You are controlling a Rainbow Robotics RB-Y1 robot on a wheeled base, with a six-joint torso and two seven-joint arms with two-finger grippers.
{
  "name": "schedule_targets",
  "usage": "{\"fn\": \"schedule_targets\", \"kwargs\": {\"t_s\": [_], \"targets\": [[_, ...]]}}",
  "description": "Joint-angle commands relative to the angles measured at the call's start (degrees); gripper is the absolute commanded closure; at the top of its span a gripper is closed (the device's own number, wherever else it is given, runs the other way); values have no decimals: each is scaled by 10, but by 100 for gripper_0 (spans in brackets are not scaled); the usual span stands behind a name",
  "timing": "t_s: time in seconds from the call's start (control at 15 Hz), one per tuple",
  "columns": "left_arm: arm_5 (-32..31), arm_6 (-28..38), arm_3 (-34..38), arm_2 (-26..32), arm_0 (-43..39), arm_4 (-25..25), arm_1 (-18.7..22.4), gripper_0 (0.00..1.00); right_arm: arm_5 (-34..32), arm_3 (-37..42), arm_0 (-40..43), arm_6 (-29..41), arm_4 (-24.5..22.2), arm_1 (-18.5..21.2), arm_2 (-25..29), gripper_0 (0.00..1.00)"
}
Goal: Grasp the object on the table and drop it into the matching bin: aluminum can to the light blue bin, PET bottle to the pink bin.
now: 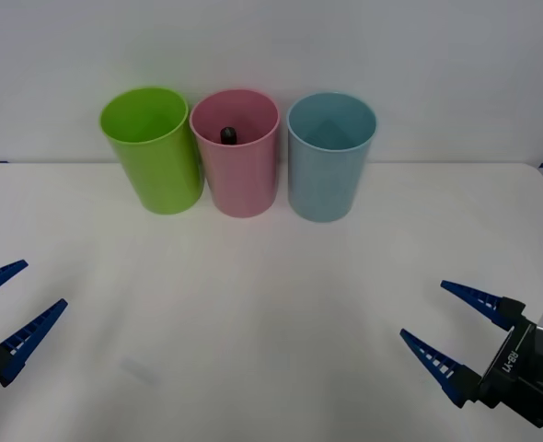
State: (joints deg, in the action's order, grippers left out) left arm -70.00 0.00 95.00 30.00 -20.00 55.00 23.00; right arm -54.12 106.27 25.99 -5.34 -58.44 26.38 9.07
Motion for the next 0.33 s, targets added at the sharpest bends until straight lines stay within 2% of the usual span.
{"fn": "schedule_targets", "kwargs": {"t_s": [0.07,0.33], "targets": [[0,0,0,0,0,0,0,0,3,-3,5,0,-1,0,2,0],[0,0,0,0,0,0,0,0,3,-6,5,0,0,-1,2,0]]}}
